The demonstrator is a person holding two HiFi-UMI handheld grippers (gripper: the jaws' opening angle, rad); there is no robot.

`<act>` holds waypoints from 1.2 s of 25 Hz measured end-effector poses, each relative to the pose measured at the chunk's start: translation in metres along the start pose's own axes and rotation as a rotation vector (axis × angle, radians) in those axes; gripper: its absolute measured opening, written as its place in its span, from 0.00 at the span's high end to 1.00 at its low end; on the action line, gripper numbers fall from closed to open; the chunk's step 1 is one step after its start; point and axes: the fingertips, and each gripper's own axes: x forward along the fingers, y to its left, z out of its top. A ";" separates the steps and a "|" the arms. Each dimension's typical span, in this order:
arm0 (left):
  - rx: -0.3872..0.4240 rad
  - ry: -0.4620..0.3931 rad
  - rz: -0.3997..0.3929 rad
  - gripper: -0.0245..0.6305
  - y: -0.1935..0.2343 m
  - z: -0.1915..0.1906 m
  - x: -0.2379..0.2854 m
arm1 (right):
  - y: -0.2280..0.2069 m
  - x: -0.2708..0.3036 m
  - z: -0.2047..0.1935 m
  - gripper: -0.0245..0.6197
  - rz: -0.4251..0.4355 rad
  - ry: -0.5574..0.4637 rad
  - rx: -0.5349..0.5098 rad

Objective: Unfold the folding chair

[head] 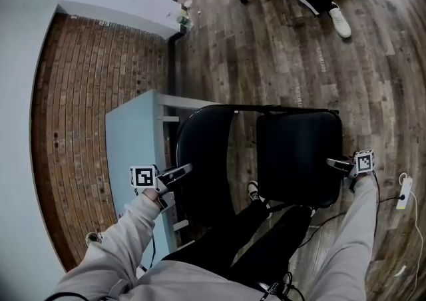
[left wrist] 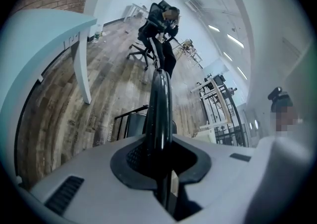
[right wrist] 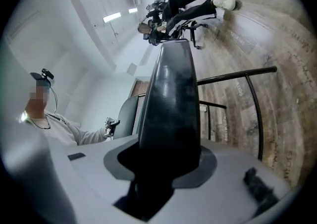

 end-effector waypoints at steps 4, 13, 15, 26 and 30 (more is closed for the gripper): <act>0.027 0.014 -0.013 0.85 0.001 0.000 0.017 | -0.027 -0.019 0.004 0.70 -0.031 -0.040 0.008; 0.002 -0.017 -0.112 0.83 0.008 0.002 0.023 | -0.039 -0.028 0.002 0.69 0.009 -0.053 0.008; 0.015 -0.011 -0.098 0.83 0.008 0.000 0.025 | -0.040 -0.029 0.001 0.69 0.004 -0.052 0.018; 0.322 -0.200 -0.074 0.57 -0.005 0.030 -0.027 | -0.054 -0.119 -0.008 0.51 -0.546 -0.044 -0.038; 0.363 -0.247 -0.077 0.56 -0.015 0.043 -0.049 | 0.012 -0.121 0.026 0.51 -0.613 -0.124 -0.126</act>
